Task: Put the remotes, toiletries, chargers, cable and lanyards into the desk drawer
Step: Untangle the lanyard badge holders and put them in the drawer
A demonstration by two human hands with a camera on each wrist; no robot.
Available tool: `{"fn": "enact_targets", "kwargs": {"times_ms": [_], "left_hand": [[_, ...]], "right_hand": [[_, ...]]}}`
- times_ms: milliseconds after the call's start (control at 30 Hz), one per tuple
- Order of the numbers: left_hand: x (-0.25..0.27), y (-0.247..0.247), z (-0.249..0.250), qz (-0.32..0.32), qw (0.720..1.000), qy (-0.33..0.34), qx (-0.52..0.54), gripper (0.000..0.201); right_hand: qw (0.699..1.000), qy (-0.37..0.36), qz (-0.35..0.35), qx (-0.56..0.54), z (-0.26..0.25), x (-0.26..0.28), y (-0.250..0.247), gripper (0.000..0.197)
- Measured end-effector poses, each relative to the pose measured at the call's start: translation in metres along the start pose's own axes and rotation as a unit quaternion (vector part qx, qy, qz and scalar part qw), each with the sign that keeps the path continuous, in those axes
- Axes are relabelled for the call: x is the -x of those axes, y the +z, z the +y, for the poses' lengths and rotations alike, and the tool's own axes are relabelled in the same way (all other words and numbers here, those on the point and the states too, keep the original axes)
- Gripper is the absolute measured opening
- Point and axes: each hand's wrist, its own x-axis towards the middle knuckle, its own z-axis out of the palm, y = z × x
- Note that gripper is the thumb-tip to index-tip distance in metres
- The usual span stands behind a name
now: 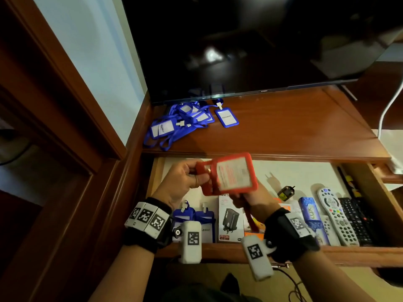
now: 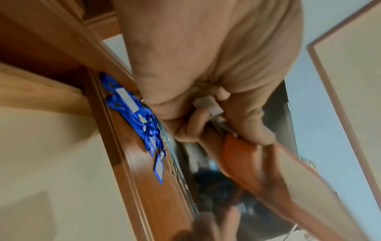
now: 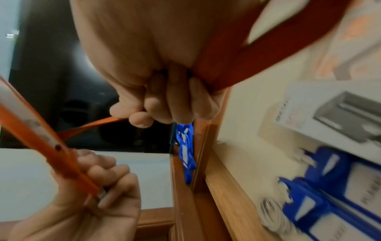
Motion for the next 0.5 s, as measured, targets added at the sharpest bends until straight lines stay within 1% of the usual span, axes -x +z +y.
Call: {"fn": "enact_targets", "kwargs": {"times_ms": [67, 100, 200, 267, 333, 400, 433, 500], "left_hand": [[-0.004, 0.004, 0.000, 0.053, 0.998, -0.004, 0.027, 0.023], [-0.005, 0.005, 0.000, 0.084, 0.996, -0.006, 0.029, 0.022], [-0.008, 0.010, -0.002, 0.175, 0.984, -0.005, 0.036, 0.017], [-0.007, 0.012, -0.005, 0.228, 0.973, -0.002, 0.037, 0.015], [-0.007, 0.009, -0.015, 0.271, 0.962, -0.003, 0.029, 0.015], [-0.007, 0.006, -0.024, 0.287, 0.958, -0.005, -0.012, 0.016], [-0.006, 0.005, -0.028, 0.283, 0.958, -0.005, -0.050, 0.017], [-0.004, 0.005, -0.034, 0.252, 0.959, -0.005, -0.131, 0.019]], "right_hand": [[0.999, 0.013, -0.031, -0.041, 0.017, -0.010, 0.007, 0.028], [0.998, 0.018, -0.037, -0.043, 0.023, -0.013, 0.010, 0.028], [0.997, 0.045, -0.044, -0.033, 0.032, -0.014, 0.018, 0.040], [0.997, 0.055, -0.048, 0.001, 0.032, -0.010, 0.021, 0.040], [0.995, 0.036, -0.051, 0.072, 0.027, -0.004, 0.026, 0.036], [0.985, 0.007, -0.057, 0.165, 0.018, 0.003, 0.030, 0.032], [0.974, -0.007, -0.063, 0.217, 0.014, 0.006, 0.031, 0.031], [0.945, -0.035, -0.080, 0.315, 0.004, 0.010, 0.032, 0.030]]}}
